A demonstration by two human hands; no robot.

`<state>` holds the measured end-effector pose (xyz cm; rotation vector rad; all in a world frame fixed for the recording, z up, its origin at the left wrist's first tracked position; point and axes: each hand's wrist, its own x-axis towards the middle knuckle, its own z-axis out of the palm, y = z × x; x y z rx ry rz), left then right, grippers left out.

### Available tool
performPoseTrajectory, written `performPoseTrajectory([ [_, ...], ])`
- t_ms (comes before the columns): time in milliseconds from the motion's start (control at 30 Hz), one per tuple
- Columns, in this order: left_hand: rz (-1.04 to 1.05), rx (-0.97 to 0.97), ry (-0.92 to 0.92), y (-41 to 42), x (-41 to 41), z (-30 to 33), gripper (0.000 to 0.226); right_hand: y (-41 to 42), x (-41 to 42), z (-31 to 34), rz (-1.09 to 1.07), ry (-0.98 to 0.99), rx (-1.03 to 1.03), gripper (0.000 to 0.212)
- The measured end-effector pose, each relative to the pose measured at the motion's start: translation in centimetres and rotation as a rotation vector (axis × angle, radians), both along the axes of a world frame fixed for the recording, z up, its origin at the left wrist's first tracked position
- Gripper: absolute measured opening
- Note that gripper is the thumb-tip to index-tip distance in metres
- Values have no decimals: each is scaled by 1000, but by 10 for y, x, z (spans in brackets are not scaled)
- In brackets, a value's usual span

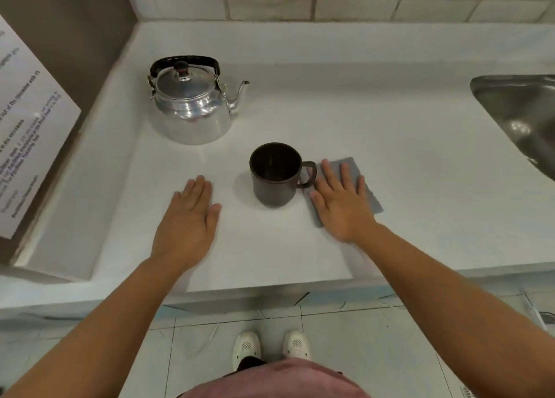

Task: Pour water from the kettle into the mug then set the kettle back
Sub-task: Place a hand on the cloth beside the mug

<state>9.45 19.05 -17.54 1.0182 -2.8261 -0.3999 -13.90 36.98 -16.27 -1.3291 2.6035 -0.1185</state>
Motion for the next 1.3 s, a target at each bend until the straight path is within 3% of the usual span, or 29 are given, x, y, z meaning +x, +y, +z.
performPoseTrajectory([
  [200,-33,32,-41,-5,6,5,56,43,63,-5,-75,27,-77,59],
  [300,-22,27,-30,-10,21,6,54,56,130,-3,106,-26,-140,59],
  [467,78,254,285,-6,33,12,52,-34,182,-2,426,-137,-174,60],
  [633,84,312,378,-10,34,13,50,-145,156,3,260,-116,-48,64],
  [767,121,295,370,-12,32,8,54,-172,146,7,117,-106,12,63],
  [867,138,301,385,-15,32,6,58,-127,161,5,310,-142,-82,61],
  [967,76,215,274,-15,31,4,62,-43,157,2,422,-132,-103,59],
  [1133,-24,19,22,-12,26,-2,61,66,109,3,164,-79,-73,57],
  [1300,-34,-22,-55,-12,26,-2,64,88,60,3,-106,-49,-60,60],
])
